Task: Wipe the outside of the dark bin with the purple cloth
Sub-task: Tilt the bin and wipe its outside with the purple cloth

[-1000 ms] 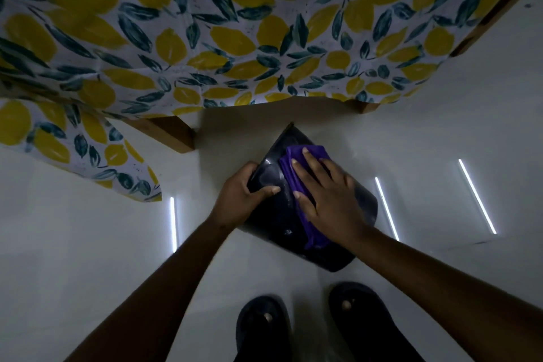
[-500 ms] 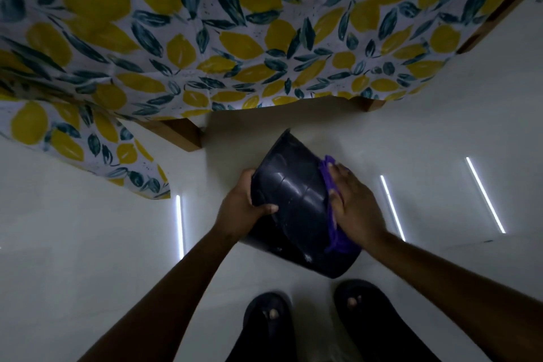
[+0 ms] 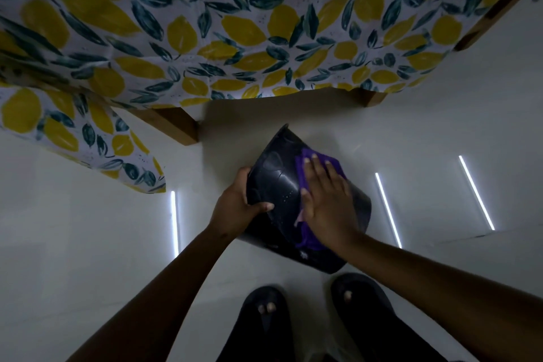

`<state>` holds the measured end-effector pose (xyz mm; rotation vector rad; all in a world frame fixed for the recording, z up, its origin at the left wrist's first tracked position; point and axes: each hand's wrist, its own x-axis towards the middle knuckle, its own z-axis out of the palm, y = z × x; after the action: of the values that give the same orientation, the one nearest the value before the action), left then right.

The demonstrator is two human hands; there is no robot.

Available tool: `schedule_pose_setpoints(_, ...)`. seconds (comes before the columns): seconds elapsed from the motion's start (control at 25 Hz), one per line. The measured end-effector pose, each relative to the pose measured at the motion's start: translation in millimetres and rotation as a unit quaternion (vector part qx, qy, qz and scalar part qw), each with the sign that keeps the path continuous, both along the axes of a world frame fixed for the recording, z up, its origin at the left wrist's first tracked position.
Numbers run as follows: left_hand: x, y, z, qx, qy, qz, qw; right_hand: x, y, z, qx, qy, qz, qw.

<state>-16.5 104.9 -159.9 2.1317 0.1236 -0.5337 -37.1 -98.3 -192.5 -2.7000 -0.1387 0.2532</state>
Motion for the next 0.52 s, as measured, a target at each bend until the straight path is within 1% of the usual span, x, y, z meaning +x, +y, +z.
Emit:
schedule_pose_setpoints(0.08, -1, 2, -1, -0.012, 0.001, -0.005, 1.0, 24, 21, 0, 0.006, -0.034, 0.052, 0.998)
schedule_pose_setpoints(0.12, 0, 2, 0, -0.015, 0.003, -0.007, 1.0, 44, 24, -6, 0.019, -0.013, 0.042, 0.999)
schedule_pose_setpoints(0.2, 2, -1, 3, -0.016, 0.004, -0.008, 1.0, 77, 3, -18, 0.087, 0.072, -0.024, 0.993)
schedule_pose_setpoints(0.24, 2, -1, 4, -0.015, 0.004, -0.006, 1.0, 80, -14, -23, 0.107, 0.097, -0.063, 0.988)
schedule_pose_setpoints(0.28, 1, -1, 4, -0.014, 0.004, -0.003, 1.0, 71, -26, -24, 0.117, 0.116, -0.087, 0.983)
schedule_pose_setpoints(0.32, -1, 0, 4, -0.015, 0.004, -0.001, 1.0, 52, -33, -20, 0.093, 0.121, -0.09, 0.984)
schedule_pose_setpoints(0.36, -2, 0, 3, -0.018, 0.007, 0.001, 1.0, 28, -32, -18, 0.059, 0.081, -0.065, 0.993)
schedule_pose_setpoints(0.44, -1, -2, 6, -0.031, 0.017, -0.002, 0.999, -9, -16, -5, -0.004, -0.008, 0.042, 0.999)
schedule_pose_setpoints(0.52, 11, -8, 10, -0.043, 0.021, -0.016, 0.999, 7, -5, -4, 0.004, -0.065, 0.102, 0.993)
